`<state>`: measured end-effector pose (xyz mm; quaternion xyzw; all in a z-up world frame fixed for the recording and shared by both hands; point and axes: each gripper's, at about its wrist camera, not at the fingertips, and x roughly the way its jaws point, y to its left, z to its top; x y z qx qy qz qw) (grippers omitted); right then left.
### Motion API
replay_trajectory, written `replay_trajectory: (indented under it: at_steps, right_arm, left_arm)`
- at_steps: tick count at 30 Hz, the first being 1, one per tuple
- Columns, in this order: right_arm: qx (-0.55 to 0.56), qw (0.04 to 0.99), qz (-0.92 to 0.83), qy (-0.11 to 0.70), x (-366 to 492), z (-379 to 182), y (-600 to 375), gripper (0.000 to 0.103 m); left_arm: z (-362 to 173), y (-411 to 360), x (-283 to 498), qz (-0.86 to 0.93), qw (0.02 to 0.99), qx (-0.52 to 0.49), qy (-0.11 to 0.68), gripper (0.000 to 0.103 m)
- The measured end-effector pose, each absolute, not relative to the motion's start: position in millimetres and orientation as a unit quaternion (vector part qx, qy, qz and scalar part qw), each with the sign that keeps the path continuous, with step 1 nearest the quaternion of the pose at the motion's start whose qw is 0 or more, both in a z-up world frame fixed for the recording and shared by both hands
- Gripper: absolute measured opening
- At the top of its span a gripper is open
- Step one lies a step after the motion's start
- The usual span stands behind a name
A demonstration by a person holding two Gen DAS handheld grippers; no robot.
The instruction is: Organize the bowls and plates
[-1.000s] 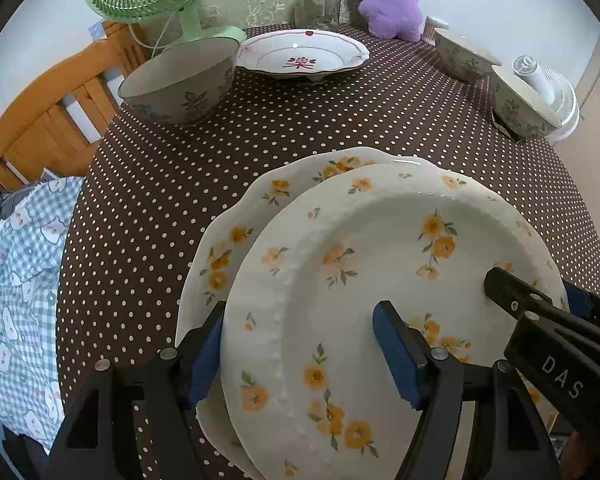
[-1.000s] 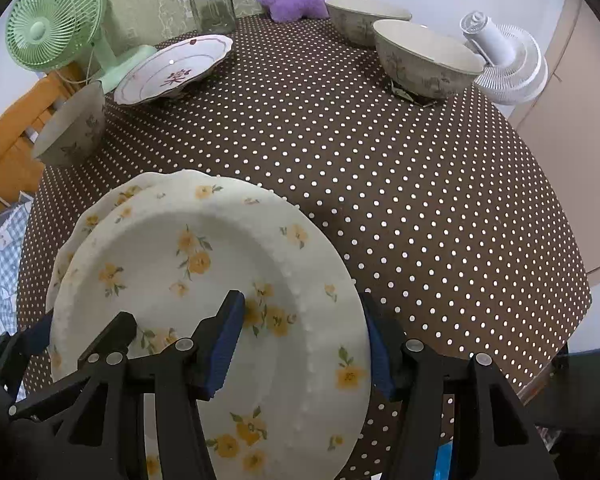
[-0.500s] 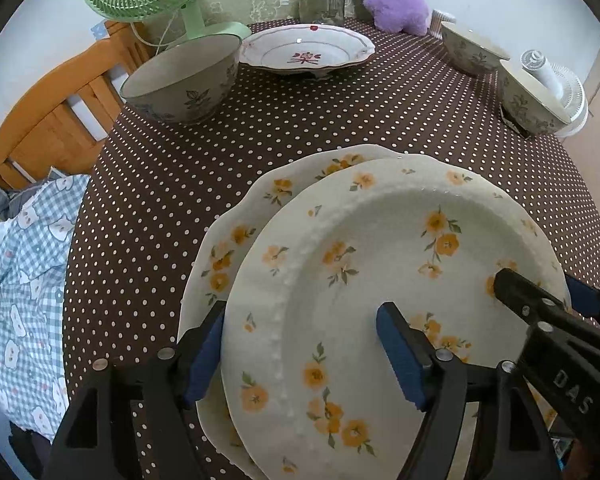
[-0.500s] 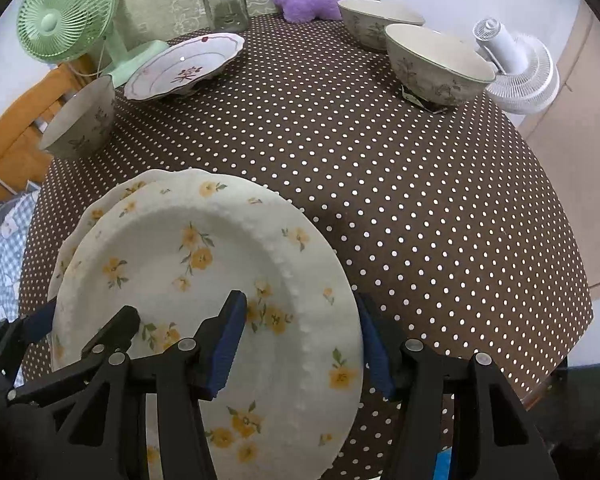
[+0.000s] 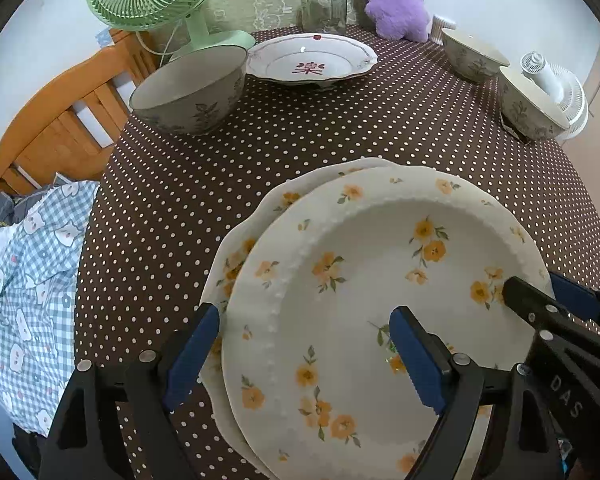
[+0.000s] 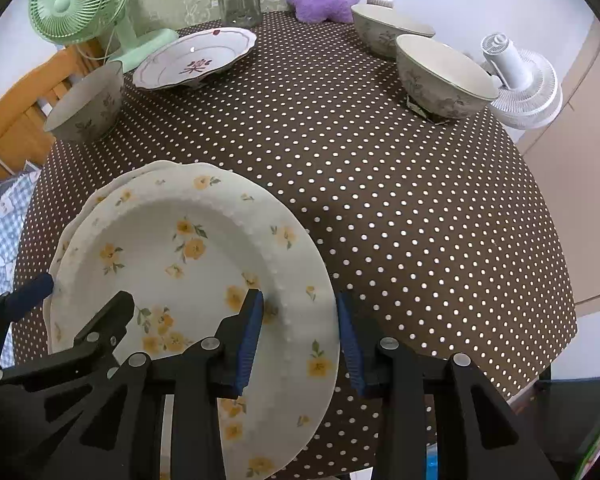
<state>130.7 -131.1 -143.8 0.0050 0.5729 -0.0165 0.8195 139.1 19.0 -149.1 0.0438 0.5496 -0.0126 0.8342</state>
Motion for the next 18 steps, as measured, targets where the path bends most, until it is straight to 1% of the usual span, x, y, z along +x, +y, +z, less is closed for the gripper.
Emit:
replay_trajectory:
  at_steps: [12,18]
  right_arm:
    - [0.006,0.818,-0.021,0.574,139.8,-150.2,-119.1,0.042]
    - [0.013,0.818,-0.033,0.574,140.5,-141.4,-117.4,0.044]
  left_arm:
    - [-146.6,28.1,137.4,-0.025,0.835,0.041,0.547,0.088]
    - [-132.9,33.5,136.1,-0.045,0.84,0.044,0.538,0.09]
